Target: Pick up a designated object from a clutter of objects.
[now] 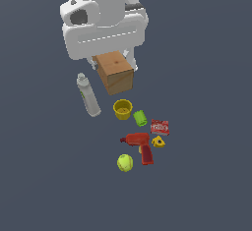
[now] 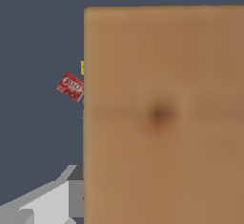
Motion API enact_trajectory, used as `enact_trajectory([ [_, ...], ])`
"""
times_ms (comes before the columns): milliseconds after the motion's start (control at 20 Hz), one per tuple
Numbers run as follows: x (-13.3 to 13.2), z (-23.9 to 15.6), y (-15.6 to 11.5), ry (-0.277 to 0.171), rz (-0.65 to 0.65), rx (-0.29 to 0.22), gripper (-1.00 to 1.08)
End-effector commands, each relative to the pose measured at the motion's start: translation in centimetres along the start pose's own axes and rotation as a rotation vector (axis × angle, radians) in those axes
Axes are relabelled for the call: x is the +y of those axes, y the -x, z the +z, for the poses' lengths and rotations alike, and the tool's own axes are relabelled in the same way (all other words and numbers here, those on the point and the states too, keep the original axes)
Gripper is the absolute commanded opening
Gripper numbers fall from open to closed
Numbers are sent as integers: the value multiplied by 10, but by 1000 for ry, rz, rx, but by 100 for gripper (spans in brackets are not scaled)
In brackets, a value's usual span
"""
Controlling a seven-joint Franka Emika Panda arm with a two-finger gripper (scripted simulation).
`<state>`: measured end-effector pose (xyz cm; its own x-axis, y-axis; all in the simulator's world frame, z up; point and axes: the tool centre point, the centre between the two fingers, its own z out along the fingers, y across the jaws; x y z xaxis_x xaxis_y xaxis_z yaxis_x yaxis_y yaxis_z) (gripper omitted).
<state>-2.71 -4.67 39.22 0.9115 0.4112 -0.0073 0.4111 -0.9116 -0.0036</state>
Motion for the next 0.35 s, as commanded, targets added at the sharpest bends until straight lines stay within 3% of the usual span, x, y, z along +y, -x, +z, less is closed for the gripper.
enact_trajectory([
  [0, -1, -10, -1, 4, 0, 7, -100],
  [300, 0, -11, -2, 4, 0, 7, -100],
])
